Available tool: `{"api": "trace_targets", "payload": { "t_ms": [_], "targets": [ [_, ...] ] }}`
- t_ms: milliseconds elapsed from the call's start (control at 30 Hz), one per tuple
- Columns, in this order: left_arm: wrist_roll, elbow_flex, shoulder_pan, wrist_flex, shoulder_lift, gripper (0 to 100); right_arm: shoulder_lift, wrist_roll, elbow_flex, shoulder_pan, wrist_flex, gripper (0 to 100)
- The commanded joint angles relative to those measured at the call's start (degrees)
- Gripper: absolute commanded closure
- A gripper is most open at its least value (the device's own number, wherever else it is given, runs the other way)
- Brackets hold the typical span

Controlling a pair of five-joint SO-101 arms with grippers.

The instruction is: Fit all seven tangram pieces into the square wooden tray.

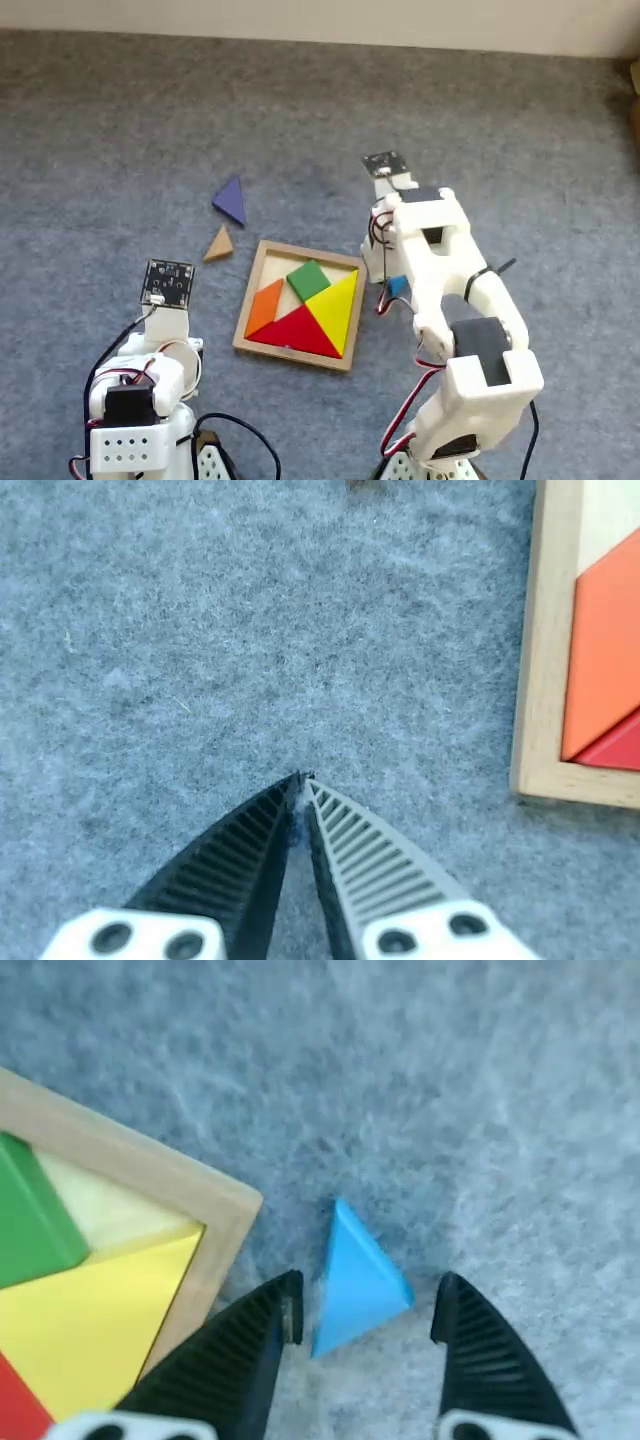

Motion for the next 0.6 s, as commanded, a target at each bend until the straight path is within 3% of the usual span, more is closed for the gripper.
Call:
{"api": "trace_targets", "payload": {
  "t_ms": [0,267,567],
  "targets": [
    [0.4,1.2,-0.5,0.4,-2.2,99,-0.7,-0.2,-0.4,-0.5,-1.6,78.6],
    [0.4,1.2,-0.5,0.4,-2.2,99,-0.7,-0.1,-0.3,-0.6,-1.7,91.5],
    [0.4,1.2,-0.5,0.4,-2.2,99,-2.2,-0.1,-0.6,-0.4,-0.1,92.2]
  ]
}}
